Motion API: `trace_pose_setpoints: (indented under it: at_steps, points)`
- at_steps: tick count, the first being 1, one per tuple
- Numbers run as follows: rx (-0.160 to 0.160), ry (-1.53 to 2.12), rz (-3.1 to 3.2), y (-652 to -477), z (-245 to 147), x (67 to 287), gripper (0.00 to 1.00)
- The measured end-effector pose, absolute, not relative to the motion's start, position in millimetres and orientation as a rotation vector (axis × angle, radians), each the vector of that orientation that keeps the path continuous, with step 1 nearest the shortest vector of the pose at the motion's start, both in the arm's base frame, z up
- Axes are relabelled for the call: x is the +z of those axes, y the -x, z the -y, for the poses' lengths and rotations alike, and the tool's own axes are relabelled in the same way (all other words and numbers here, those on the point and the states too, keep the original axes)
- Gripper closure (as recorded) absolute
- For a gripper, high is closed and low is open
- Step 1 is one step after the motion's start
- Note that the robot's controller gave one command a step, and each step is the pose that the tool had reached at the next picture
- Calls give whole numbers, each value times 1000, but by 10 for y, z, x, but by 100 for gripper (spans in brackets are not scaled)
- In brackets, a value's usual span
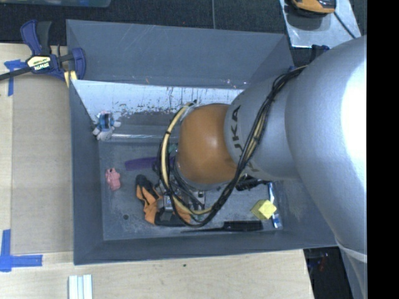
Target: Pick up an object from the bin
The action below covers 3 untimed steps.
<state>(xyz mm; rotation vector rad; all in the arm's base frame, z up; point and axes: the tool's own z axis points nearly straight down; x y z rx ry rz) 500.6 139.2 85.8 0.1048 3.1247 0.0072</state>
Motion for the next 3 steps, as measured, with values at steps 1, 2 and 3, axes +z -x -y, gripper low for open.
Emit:
trace_pose_setpoints:
  at_steps: [1, 2, 3]
  points:
    - [7, -106, -3124, -5008, -1388, 1183, 100]
    - [7, -106, -3125, -5006, -1386, 1451, 100]
    - [9, -107, -3120, -5019, -1386, 1678, 100]
